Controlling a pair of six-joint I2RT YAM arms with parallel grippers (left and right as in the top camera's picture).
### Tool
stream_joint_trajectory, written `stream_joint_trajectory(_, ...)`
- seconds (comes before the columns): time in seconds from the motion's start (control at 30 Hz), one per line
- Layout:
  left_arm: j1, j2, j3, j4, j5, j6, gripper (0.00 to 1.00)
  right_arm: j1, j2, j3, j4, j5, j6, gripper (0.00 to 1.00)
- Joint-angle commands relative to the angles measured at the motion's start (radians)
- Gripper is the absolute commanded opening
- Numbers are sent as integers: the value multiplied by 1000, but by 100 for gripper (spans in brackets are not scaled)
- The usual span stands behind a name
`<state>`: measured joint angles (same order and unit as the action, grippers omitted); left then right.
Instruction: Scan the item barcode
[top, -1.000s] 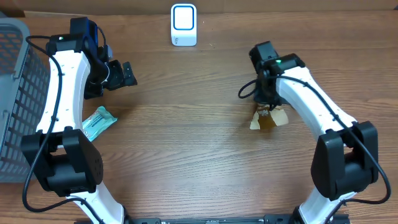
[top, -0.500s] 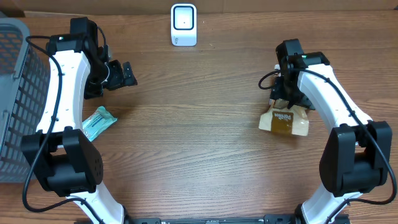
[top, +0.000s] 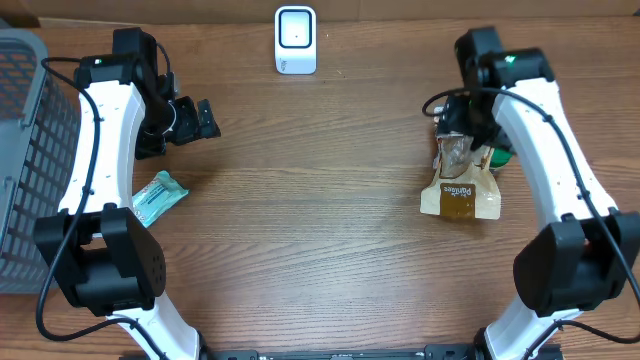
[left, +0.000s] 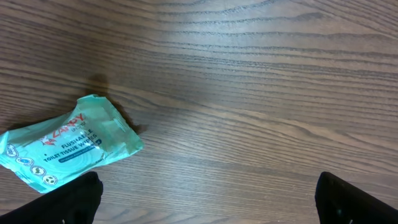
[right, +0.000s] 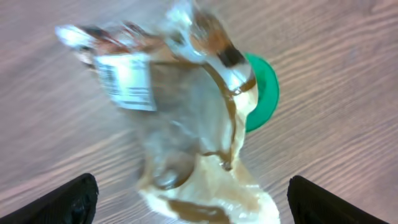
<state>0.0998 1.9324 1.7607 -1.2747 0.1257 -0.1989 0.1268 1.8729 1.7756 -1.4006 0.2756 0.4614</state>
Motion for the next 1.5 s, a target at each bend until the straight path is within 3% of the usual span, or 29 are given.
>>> stream_joint_trajectory(0.0,-2,5,8,0,-3,12,100,3,-46,113,-13,-266,-78,96)
stream_joint_trajectory(0.1,-2,5,8,0,-3,12,99,8,-48,122,19,-555,-216,95)
stream_joint_trajectory(0.17,-2,5,8,0,-3,12,100,21,-46,108,46,-640,-258,95)
stream_joint_trajectory(0.67,-2,5,8,0,-3,12,100,192,-42,-203,361,-636,-208,96)
stream_joint_trajectory(0.93,-2,5,8,6,66,-25,100,198,-42,-270,408,-636,-197,96)
stream_joint_trajectory(0.97,-2,5,8,-1,61,-20,89,195,-42,-270,408,-636,-198,96)
stream_joint_trajectory(1.03,-2,5,8,-8,8,-10,51,192,-42,-270,408,-636,-198,97)
stream_joint_trajectory(1.07,-2,5,7,-12,-35,-13,36,192,-42,-270,408,-636,-201,97)
stream_joint_trajectory(1.1,-2,5,5,-14,-74,-29,31,192,-42,-270,408,-636,-201,97)
stream_joint_trajectory(1.2,-2,5,-21,-39,-279,-196,29,192,-42,-270,408,-635,-201,99)
stream_joint_trajectory(1.33,-1,5,-116,-47,-490,-413,34,192,-42,-270,407,-632,-201,100)
stream_joint_trajectory(1.47,-1,6,-230,42,-568,-424,47,192,-42,-270,403,-627,-204,100)
